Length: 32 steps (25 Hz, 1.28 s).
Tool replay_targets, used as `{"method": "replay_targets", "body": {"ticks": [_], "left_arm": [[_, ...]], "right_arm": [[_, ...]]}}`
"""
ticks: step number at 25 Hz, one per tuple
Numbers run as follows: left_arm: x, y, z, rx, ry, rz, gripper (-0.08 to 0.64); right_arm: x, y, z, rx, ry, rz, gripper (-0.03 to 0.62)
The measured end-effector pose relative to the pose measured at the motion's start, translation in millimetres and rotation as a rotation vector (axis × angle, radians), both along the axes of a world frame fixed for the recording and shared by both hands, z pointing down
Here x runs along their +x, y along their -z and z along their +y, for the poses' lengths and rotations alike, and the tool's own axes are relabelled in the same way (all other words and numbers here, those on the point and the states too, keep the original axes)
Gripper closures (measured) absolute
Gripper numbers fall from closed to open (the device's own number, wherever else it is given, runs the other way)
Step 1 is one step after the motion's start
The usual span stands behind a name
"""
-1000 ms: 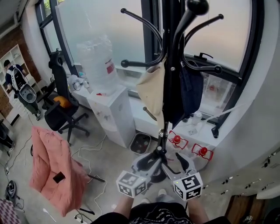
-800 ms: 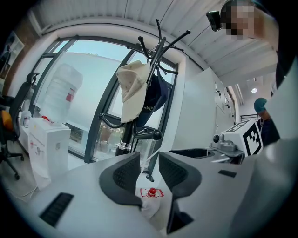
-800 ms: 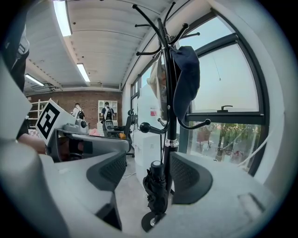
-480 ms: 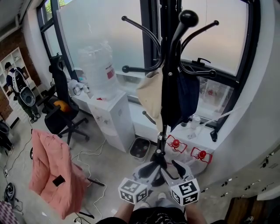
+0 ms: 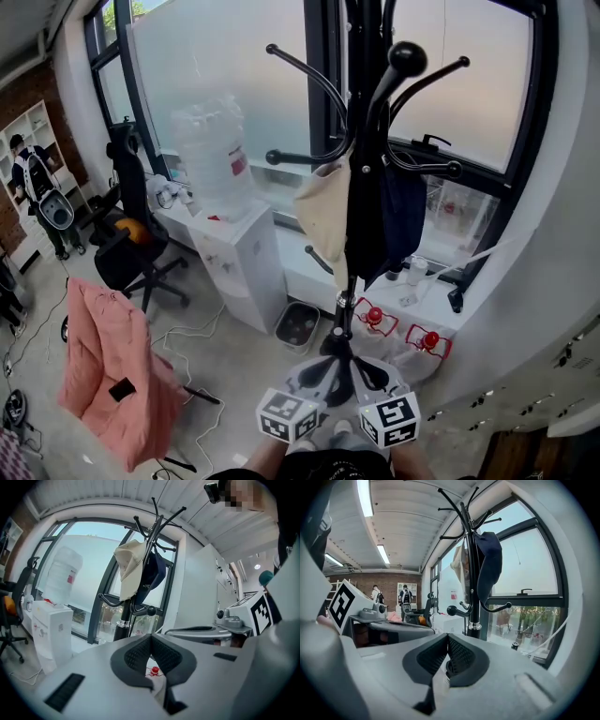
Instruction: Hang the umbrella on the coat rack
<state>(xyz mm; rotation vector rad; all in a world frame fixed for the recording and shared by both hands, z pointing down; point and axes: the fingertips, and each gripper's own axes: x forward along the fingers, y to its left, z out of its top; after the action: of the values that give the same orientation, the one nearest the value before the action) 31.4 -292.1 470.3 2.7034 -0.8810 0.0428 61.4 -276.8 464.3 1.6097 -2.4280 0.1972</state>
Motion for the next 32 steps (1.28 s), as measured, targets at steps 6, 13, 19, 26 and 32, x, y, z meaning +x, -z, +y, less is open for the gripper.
{"method": "replay_targets", "body": {"ticks": [6,13,19,26,32], "left_arm": [[2.5,3.6,-1.1,0.013,-0.016,-0.004,0.549],[4.3,5.3,-0.7,0.016,-0.028,-0.005,0.549],[7.0,1.8,0.4,0.007,-0.034,-0.008,0.549],[3.0,-3.2,-0.1,-0.010,-0.021,-0.010,0.549],[-0.2,-1.2,-8.3,-0.012,0.012,0.010,0.549]], "right_arm": [[2.3,-1.1,-2.4,0.002,-0.014,0.018,0.588],[3.4,-5.3,-3.8,-0.012,-0.031,0.030,0.588],[4.1,-7.3,-5.5,-0.018,-0.039,0.041,0.588],[4.3,-7.6,-6.4,-0.018,-0.046,0.057,0.588],[8.2,-5.0,-7.7,0.000,-0.051,0.053,0.588]]}}
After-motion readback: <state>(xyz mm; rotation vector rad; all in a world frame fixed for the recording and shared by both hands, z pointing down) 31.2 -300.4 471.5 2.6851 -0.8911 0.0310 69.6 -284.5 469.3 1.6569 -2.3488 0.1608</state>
